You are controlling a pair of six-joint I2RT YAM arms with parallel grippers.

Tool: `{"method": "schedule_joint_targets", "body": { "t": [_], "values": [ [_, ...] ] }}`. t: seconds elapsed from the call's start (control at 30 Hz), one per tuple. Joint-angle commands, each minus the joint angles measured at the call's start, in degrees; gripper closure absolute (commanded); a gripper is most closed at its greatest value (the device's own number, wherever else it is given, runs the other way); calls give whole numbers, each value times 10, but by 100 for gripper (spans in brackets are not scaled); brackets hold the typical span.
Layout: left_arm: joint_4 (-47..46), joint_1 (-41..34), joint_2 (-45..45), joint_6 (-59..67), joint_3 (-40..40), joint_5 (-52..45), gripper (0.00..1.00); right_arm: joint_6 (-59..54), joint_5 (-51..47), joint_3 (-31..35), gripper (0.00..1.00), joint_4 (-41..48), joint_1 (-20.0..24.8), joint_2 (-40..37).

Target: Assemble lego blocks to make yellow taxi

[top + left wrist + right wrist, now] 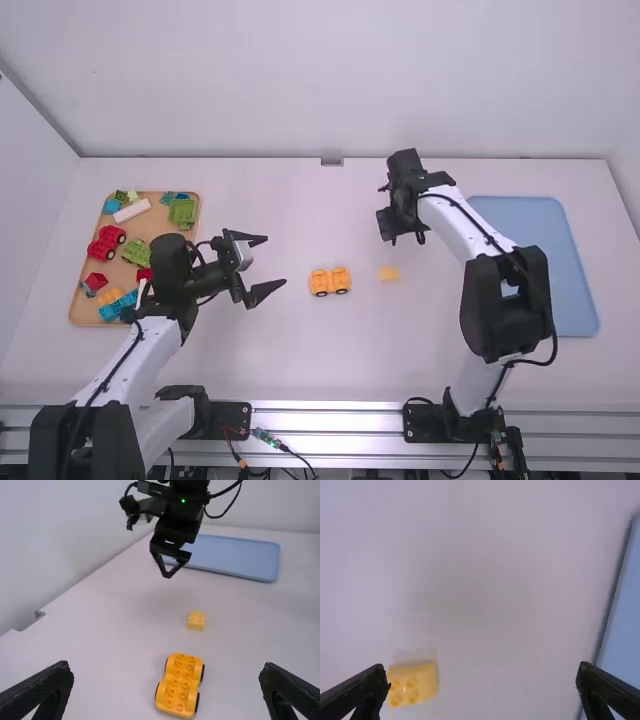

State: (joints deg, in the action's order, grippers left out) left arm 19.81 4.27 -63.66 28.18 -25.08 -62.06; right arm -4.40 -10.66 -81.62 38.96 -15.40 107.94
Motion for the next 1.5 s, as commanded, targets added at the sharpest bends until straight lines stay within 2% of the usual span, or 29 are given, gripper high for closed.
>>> {"method": "schedule_joint_targets", "body": {
  "t": [0.0, 0.1, 0.27, 0.33, 0.4, 0.43, 0.47, 0.53, 0.63, 0.9, 1.03, 1.07, 1.13, 1.17, 1.23, 1.3, 1.37, 1.47],
  "values": [
    [-11, -1, -8, 39, 6, 12, 1, -166, 109, 27, 1, -42, 14, 5],
    [-30, -1, -35, 104, 6, 11, 1, -351, 260, 61, 1, -82, 39, 5],
    [10, -3, -110, 122, 6, 11, 1, -492, 353, 101, 1, -80, 75, 5],
    [52, -12, -149, 111, 6, 11, 1, -535, 371, 108, 1, -59, 84, 5],
    [102, -35, -202, 102, 1, 9, 1, -653, 433, 110, 1, -10, 95, 5],
    [108, -39, -209, 102, -1, 9, 1, -673, 444, 110, 1, -3, 96, 5],
    [118, -59, -240, 108, -11, 12, 1, -757, 484, 108, 1, 21, 104, 5],
    [115, -88, -280, 125, -31, 29, 1, -838, 531, 107, 1, 42, 122, 5],
    [97, -129, -314, 153, -57, 64, 1, -912, 555, 118, 1, 46, 141, 5],
    [105, -163, -325, 148, -76, 126, 1, -934, 605, 199, 1, -62, 156, 6],
    [118, -183, -343, 149, -77, 130, 1, -970, 596, 247, 1, -113, 158, 6],
    [132, -194, -357, 149, -76, 144, 1, -970, 591, 274, 1, -159, 158, 5],
    [148, -201, -369, 148, -76, 151, 1, -967, 591, 293, 1, -195, 158, 5],
    [170, -206, -383, 149, -76, 146, 1, -939, 597, 313, 1, -243, 157, 5],
    [182, -208, -393, 148, -77, 146, 1, -902, 600, 322, 1, -279, 158, 5],
    [185, -206, -419, 147, -89, 146, 1, -809, 607, 330, 1, -336, 165, 5],
    [180, -203, -433, 144, -99, 141, 1, -793, 608, 330, 1, -341, 169, 5],
    [176, -205, -462, 144, -125, 112, 1, -829, 615, 335, 1, -336, 173, 6]
  ]
}}
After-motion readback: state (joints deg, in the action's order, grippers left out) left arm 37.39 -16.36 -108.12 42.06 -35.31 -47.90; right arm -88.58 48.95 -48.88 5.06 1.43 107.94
